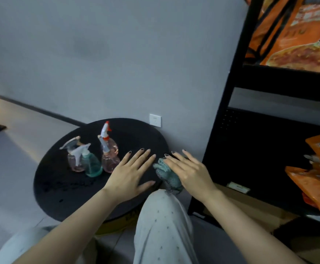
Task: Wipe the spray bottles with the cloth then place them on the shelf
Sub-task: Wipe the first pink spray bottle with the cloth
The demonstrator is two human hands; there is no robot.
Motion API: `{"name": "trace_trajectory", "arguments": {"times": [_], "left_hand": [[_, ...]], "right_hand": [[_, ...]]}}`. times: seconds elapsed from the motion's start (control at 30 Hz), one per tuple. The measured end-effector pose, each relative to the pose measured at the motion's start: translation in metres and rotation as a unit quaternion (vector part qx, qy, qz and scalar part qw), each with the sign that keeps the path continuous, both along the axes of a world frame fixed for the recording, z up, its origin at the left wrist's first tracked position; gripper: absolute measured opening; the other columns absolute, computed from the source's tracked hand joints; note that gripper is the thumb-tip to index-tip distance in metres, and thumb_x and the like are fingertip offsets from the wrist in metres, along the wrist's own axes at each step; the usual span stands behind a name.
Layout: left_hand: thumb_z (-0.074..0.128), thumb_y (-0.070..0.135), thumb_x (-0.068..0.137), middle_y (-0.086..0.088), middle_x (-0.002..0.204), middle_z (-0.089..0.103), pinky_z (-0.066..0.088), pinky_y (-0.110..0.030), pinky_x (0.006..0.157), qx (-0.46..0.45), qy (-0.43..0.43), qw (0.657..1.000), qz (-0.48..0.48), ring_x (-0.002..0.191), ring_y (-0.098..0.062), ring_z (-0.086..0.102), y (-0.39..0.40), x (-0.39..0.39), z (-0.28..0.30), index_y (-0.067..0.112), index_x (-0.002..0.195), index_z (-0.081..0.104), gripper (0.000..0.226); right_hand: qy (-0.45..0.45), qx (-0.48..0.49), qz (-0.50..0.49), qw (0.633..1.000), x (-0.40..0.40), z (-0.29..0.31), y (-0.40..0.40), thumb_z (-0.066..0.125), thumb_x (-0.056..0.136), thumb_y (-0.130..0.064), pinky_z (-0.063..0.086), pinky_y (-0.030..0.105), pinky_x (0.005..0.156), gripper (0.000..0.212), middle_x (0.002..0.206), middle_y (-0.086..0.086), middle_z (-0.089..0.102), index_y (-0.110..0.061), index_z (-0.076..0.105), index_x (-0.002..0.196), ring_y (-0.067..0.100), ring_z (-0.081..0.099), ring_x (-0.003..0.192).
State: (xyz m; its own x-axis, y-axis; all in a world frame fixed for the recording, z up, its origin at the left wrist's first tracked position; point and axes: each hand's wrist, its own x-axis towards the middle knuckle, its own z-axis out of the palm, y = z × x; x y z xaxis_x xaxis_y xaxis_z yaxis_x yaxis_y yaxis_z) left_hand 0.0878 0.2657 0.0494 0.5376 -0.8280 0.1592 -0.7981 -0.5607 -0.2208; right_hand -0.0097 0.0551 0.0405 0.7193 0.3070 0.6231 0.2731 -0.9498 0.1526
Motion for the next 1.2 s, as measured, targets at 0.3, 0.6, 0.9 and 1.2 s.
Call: {"name": "trace_trajectory", "arguments": {"times": [0.3, 0.6, 0.9, 1.2], "left_hand": [[0.031, 0.067, 0.087, -0.004, 0.148, 0.042, 0.030, -0.042, 0.110, -0.012, 0.023, 0.993, 0.113, 0.135, -0.023, 0.041, 0.110, 0.048, -0.009, 0.019, 0.146, 0.035, 0.076], [0.034, 0.048, 0.087, -0.008, 0.141, 0.050, 0.040, -0.044, 0.104, -0.051, 0.087, 0.981, 0.163, 0.126, -0.026, 0.052, 0.135, 0.101, -0.050, 0.016, 0.141, 0.042, 0.063], [0.048, 0.031, 0.097, -0.002, 0.153, 0.030, 0.038, -0.029, 0.098, -0.284, 0.321, 0.861, 0.274, 0.132, -0.020, 0.040, 0.084, 0.172, -0.095, 0.018, 0.148, 0.024, 0.058], [0.064, 0.021, 0.087, -0.006, 0.113, 0.056, 0.040, -0.024, 0.077, -0.385, 0.336, 0.789, 0.340, 0.090, -0.016, 0.053, 0.051, 0.210, -0.119, 0.012, 0.126, 0.054, 0.041]], "right_hand": [[0.028, -0.031, 0.082, 0.996, 0.090, 0.004, 0.092, 0.037, 0.082, 0.002, 0.047, 0.043, 0.099, 0.046, 0.117, 0.006, 0.068, -0.007, 0.064, 0.118, 0.024, 0.063, 0.110], [0.149, -0.001, 0.083, 0.985, 0.158, -0.036, 0.131, 0.080, 0.057, 0.008, 0.046, 0.041, 0.099, 0.064, 0.116, 0.005, 0.068, -0.007, 0.065, 0.117, 0.022, 0.064, 0.109], [0.227, 0.082, 0.049, 0.969, 0.212, -0.084, 0.115, 0.083, 0.060, 0.002, 0.049, 0.037, 0.095, 0.062, 0.116, 0.005, 0.068, -0.008, 0.065, 0.118, 0.019, 0.065, 0.107], [0.235, 0.222, 0.001, 0.946, 0.229, -0.107, 0.106, 0.068, 0.079, 0.002, 0.058, 0.037, 0.079, 0.043, 0.117, 0.005, 0.067, -0.010, 0.063, 0.120, 0.021, 0.068, 0.101]]}}
